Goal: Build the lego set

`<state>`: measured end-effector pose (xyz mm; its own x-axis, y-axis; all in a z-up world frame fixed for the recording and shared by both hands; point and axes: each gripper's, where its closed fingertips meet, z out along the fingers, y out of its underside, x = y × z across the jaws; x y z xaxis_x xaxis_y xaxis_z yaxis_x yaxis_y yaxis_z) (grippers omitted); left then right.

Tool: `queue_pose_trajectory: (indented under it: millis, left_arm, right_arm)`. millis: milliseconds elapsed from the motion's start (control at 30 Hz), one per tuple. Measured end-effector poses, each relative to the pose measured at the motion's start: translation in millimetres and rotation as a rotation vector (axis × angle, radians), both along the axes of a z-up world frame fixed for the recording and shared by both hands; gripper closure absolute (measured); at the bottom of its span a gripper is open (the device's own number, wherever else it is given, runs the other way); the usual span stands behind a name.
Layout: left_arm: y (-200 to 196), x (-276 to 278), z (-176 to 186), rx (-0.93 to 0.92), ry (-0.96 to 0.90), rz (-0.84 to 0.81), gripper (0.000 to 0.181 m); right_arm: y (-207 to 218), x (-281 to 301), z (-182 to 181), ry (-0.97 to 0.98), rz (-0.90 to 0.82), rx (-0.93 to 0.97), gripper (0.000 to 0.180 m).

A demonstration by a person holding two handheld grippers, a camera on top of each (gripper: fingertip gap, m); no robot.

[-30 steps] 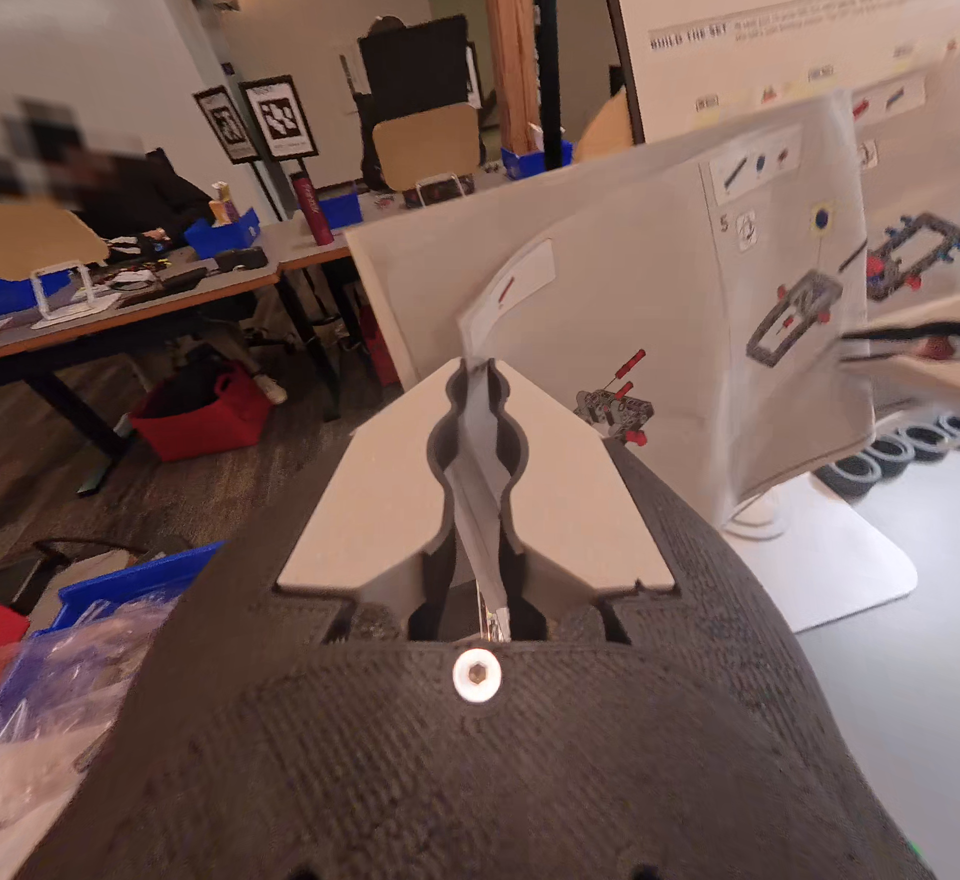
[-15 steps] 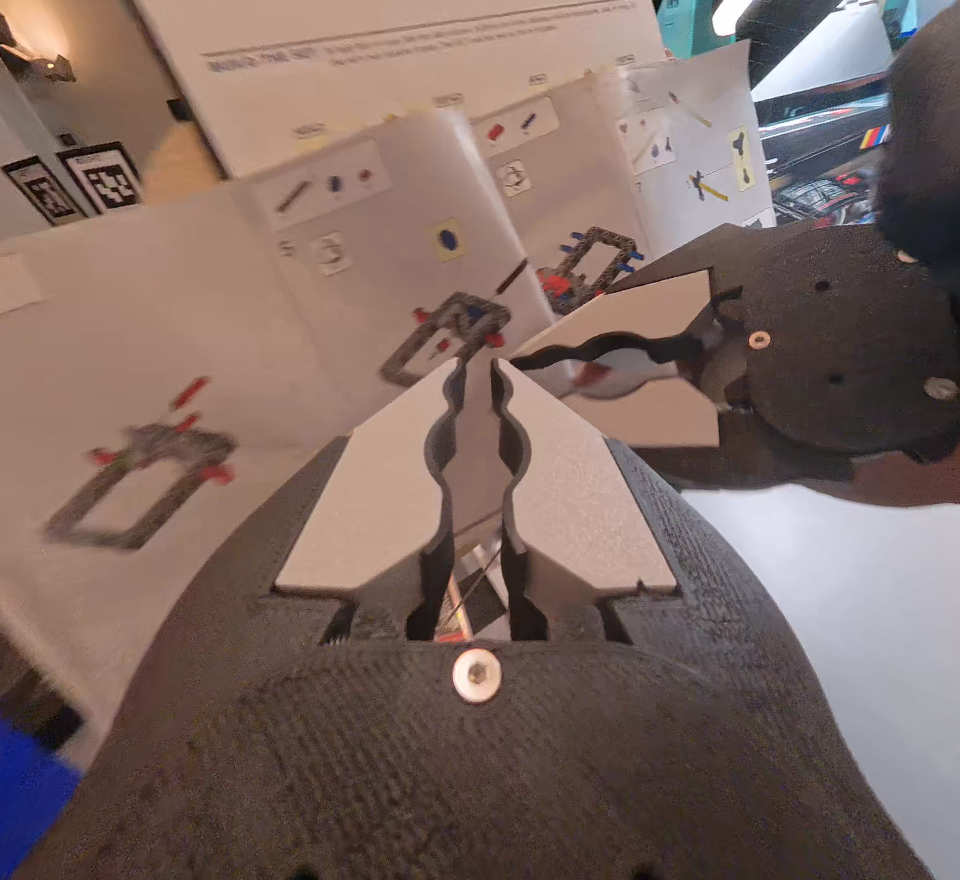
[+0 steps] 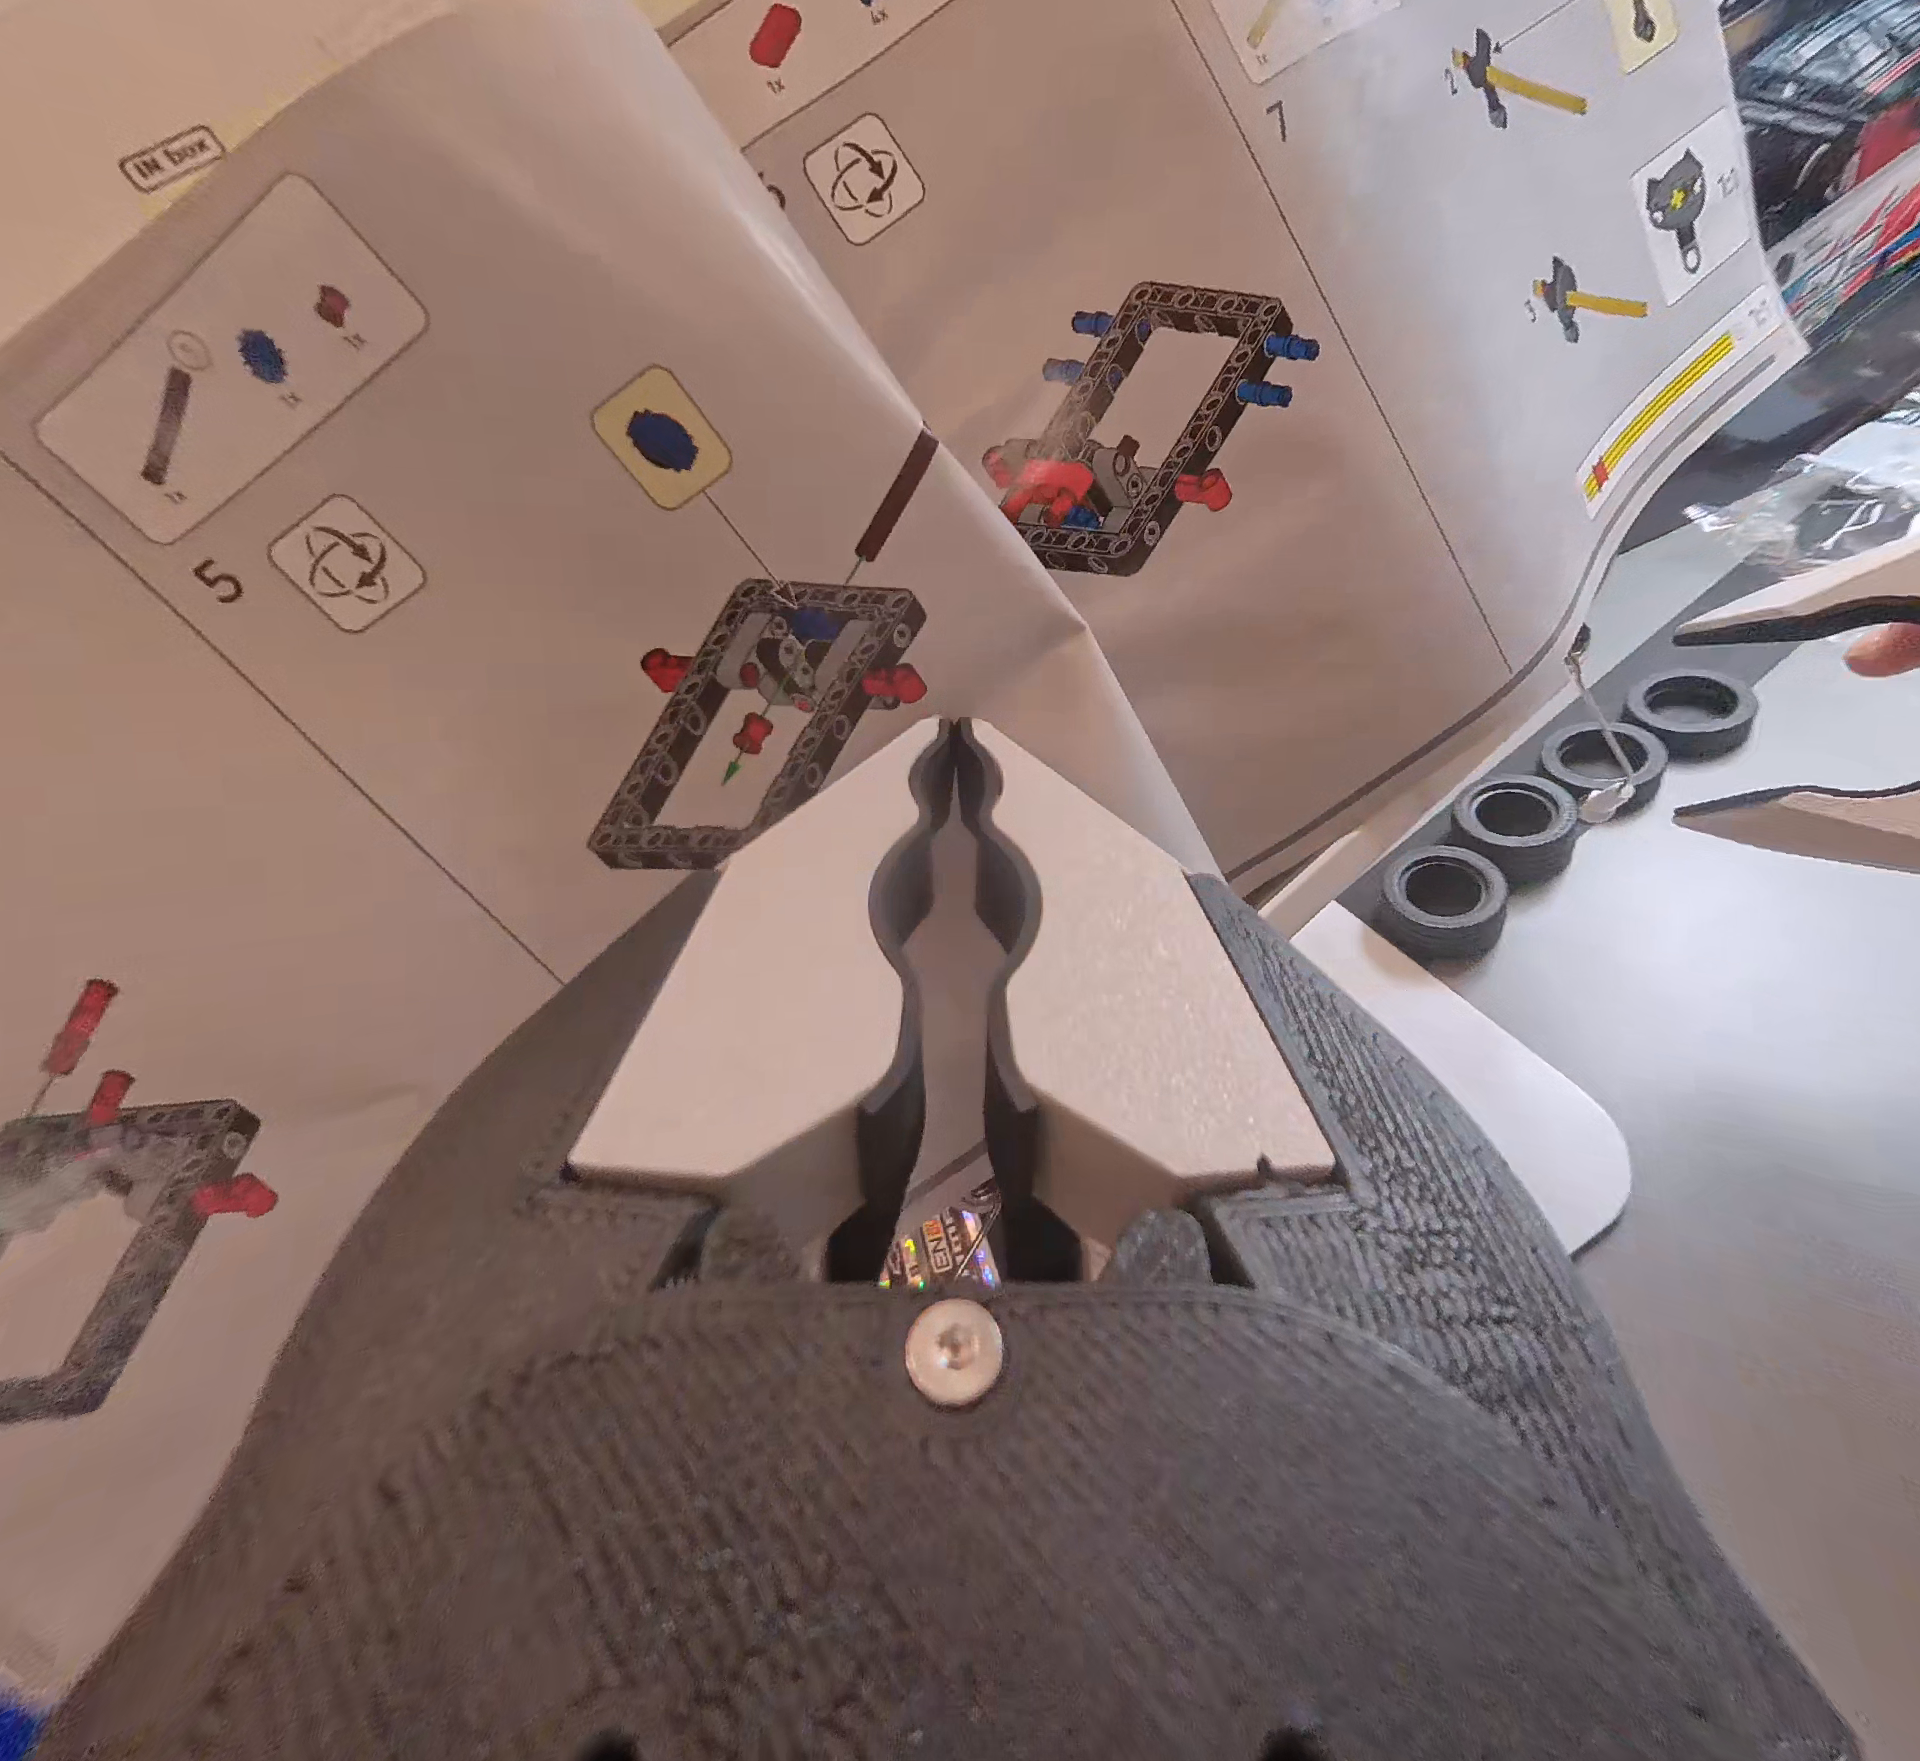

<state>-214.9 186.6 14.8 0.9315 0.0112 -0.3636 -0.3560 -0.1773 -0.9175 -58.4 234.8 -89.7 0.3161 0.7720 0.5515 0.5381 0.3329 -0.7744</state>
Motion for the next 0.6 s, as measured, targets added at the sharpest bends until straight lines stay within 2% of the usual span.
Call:
queue_pose_trajectory:
  millis: [33,100,200,267,333,433,600]
  left_arm:
    - [0.8,-0.1,0.1,0.000,0.015,0.009,0.181]
    - [1.4,-0.1,0.3,0.001,0.028,0.025,0.181]
    - [1.0,-0.2,0.1,0.004,0.027,0.023,0.181]
    - [0.3,-0.5,0.0,0.005,0.016,0.017,0.181]
    - [0.0,-0.1,-0.3,0.002,0.017,0.012,0.181]
    - [1.0,0.4,-0.5,0.001,0.062,0.027,0.181]
    - [1.3,-0.6,-0.2,0.020,0.075,0.042,0.181]
  right_arm:
    - [8.5,1.2,-6.5,-0.017,-0.031,0.040,0.134]
    - [19.9,-4.7,-10.2,-0.031,-0.068,0.118,0.146]
    - [21.6,-22.5,-17.0,-0.040,-0.072,0.090,0.164]
    - [29.0,-16.9,-9.2,-0.072,-0.140,0.217,0.176]
    - [33.2,-4.1,0.3,-0.133,-0.177,0.313,0.180]
    - [34.2,9.1,25.5,-0.322,-0.187,0.538,0.180]
    - [36.7,4.9,48.4,-0.697,-0.102,0.891,0.180]
